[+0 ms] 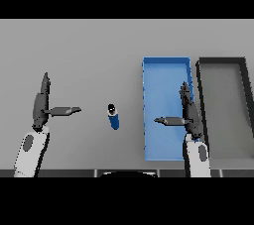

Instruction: Pick up the blue pipe and place it into the blue bin.

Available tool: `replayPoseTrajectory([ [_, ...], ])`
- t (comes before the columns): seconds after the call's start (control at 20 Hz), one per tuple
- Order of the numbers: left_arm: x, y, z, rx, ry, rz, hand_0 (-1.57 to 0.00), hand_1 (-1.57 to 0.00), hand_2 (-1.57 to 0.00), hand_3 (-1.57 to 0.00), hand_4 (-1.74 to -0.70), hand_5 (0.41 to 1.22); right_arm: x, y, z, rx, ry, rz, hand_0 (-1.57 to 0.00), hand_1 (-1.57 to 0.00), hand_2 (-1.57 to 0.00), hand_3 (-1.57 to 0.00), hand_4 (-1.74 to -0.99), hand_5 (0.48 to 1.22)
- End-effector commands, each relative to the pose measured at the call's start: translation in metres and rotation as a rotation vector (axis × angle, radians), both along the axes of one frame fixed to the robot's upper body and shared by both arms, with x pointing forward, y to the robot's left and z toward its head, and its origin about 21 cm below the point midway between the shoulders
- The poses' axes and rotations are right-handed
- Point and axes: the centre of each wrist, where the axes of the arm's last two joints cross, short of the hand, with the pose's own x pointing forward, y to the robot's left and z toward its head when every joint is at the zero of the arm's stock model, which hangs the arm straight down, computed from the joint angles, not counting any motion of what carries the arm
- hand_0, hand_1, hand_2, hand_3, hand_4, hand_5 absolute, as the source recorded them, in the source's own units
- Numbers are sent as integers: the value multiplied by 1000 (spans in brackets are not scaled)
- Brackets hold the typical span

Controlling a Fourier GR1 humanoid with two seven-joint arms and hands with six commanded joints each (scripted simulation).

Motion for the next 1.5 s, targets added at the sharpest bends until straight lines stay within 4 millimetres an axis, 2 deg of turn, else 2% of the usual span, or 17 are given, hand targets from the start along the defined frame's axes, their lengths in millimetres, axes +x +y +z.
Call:
replayPoseTrajectory([
  [0.0,0,0,0,0,-5,0,1,1,1,1,-1074,591,0,0,0,0,-1,-1,1,1,1,1,-1225,617],
  [0.25,-6,1,-2,1,-11,-1,1,1,1,1,-1074,591,-2,3,0,-7,-3,4,1,1,1,1,-1225,617],
  [0.3,-8,11,7,76,-16,-178,1,1,1,1,-1074,591,-9,-3,4,-91,-62,60,1,1,1,1,-1225,617],
  [0.35,-8,24,12,123,9,-274,1,1,1,1,-1073,590,-17,-6,5,-153,-82,99,1,1,1,1,-1224,618],
  [0.4,-8,27,15,139,18,-332,1,1,1,1,-1074,589,-20,-9,8,-181,-89,121,1,1,1,1,-1225,618],
  [0.55,-8,35,19,153,42,-398,1,1,1,1,-1078,591,-27,-6,12,-247,-85,137,1,1,1,1,-1215,618],
  [0.75,-14,34,20,140,32,-462,1,1,1,1,-1086,605,-30,-6,13,-277,-67,123,1,1,1,1,-1185,597],
  [1.05,-34,7,18,118,86,-704,1,1,1,1,-1124,514,-30,-5,13,-279,-86,150,1,1,1,1,-1205,611],
  [1.15,-37,-14,13,104,96,-770,1,1,1,1,-1158,497,-31,-1,14,-287,-96,152,1,1,1,1,-1208,612],
  [1.2,-44,-21,9,107,90,-793,1,1,1,1,-1170,490,-33,-3,13,-292,-91,148,1,1,1,1,-1211,613],
  [1.35,-46,-48,0,135,91,-818,1,1,1,1,-1181,469,-35,-1,16,-276,-92,150,1,1,1,1,-1221,618],
  [1.45,-46,-54,-8,140,86,-813,1,1,1,1,-1186,464,-33,3,19,-269,-87,148,1,1,1,1,-1223,620],
])
